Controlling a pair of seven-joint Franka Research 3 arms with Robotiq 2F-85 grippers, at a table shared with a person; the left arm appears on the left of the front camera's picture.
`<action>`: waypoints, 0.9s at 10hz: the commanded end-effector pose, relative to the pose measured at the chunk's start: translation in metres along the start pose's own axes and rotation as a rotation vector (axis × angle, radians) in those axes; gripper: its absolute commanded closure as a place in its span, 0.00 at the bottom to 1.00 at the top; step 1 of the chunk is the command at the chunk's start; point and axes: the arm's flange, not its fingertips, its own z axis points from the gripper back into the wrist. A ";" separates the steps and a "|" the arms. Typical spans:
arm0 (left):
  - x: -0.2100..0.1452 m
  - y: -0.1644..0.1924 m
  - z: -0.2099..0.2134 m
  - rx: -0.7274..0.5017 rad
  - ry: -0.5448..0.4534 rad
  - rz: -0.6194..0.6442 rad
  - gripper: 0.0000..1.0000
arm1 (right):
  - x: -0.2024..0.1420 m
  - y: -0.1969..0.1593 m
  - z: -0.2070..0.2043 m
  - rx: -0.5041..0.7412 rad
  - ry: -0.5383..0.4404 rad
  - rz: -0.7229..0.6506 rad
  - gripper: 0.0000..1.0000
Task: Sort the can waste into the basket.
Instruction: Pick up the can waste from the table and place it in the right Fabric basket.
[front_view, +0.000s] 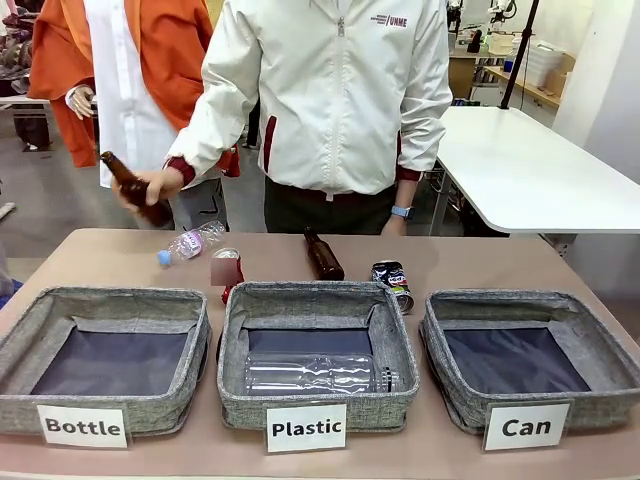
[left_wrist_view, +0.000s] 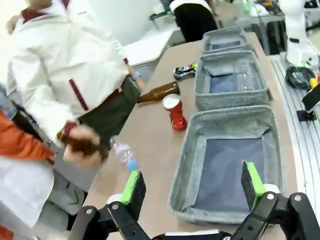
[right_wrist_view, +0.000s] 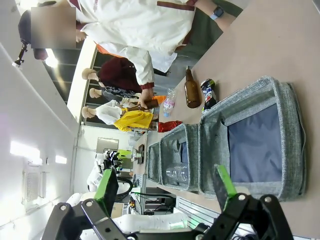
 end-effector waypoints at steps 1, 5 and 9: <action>-0.012 0.014 0.014 0.038 -0.086 0.080 0.00 | 0.003 0.000 -0.001 0.027 -0.014 0.026 0.00; -0.015 0.039 -0.010 0.056 -0.075 0.062 0.00 | 0.003 0.000 -0.001 0.027 -0.014 0.026 0.00; 0.013 0.117 -0.106 -0.127 0.070 0.067 0.00 | 0.003 0.000 -0.001 0.027 -0.014 0.026 0.00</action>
